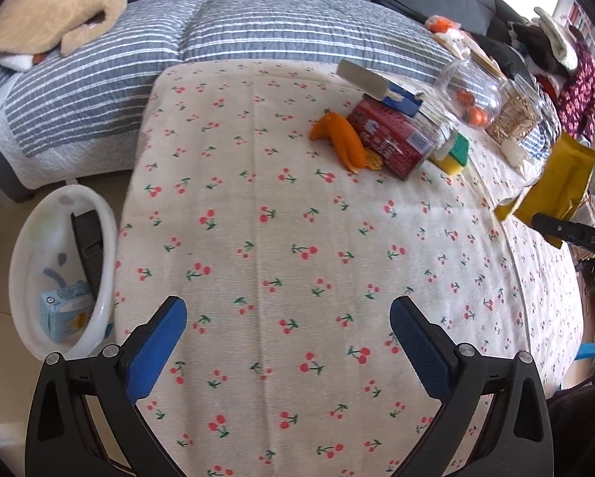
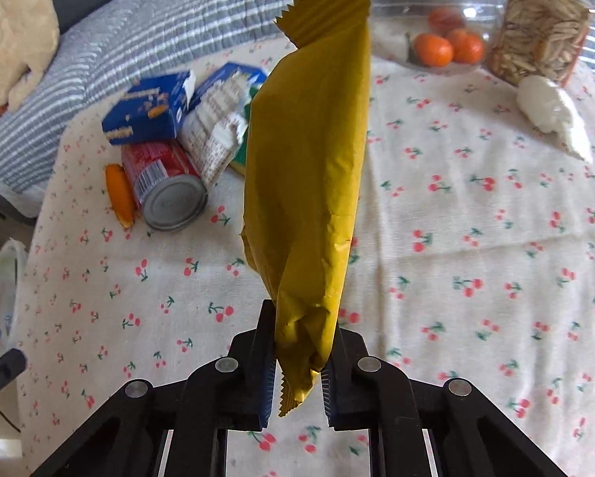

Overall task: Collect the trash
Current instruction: 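Hold the yellow packet up with the right gripper while the left gripper grasps the blue box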

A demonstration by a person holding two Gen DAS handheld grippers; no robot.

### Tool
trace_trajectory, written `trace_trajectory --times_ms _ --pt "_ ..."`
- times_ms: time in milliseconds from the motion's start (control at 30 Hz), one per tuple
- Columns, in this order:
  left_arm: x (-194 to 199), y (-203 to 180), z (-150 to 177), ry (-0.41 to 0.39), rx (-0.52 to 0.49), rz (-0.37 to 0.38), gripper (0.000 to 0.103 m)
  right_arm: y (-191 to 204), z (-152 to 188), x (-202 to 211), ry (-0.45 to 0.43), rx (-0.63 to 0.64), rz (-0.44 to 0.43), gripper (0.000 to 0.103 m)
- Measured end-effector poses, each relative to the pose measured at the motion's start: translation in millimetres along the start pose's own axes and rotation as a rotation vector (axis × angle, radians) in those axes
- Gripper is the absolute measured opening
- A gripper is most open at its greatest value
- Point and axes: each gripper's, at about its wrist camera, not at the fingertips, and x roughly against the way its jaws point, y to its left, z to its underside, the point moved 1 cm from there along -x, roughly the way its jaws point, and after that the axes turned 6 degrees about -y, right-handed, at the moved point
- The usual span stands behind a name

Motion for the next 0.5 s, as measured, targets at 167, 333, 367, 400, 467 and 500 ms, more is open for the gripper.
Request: trace_trajectory --times_ms 167,333,367,400,467,500 --pt "-0.1 -18.9 -7.0 -0.009 -0.017 0.017 0.103 -29.1 2.9 18.5 -0.023 -0.033 0.001 0.016" --pt "4.6 -50.5 -21.0 -0.056 -0.034 0.071 0.103 -64.0 6.5 31.9 -0.028 -0.090 0.017 0.017" --pt "4.3 -55.7 -23.3 -0.060 -0.036 0.079 0.103 -71.2 6.9 33.9 -0.027 -0.107 0.019 0.017" --pt "3.2 -61.2 -25.9 -0.061 -0.038 0.089 0.103 -76.8 7.9 36.2 -0.028 -0.120 0.019 0.017" --pt "-1.3 -74.1 -31.3 -0.052 -0.045 0.106 0.103 -85.1 7.5 39.9 -0.034 -0.138 0.018 0.017" --pt "-3.8 -79.0 -33.0 -0.049 -0.048 0.108 0.103 -88.6 7.2 42.1 -0.038 -0.146 0.015 0.017"
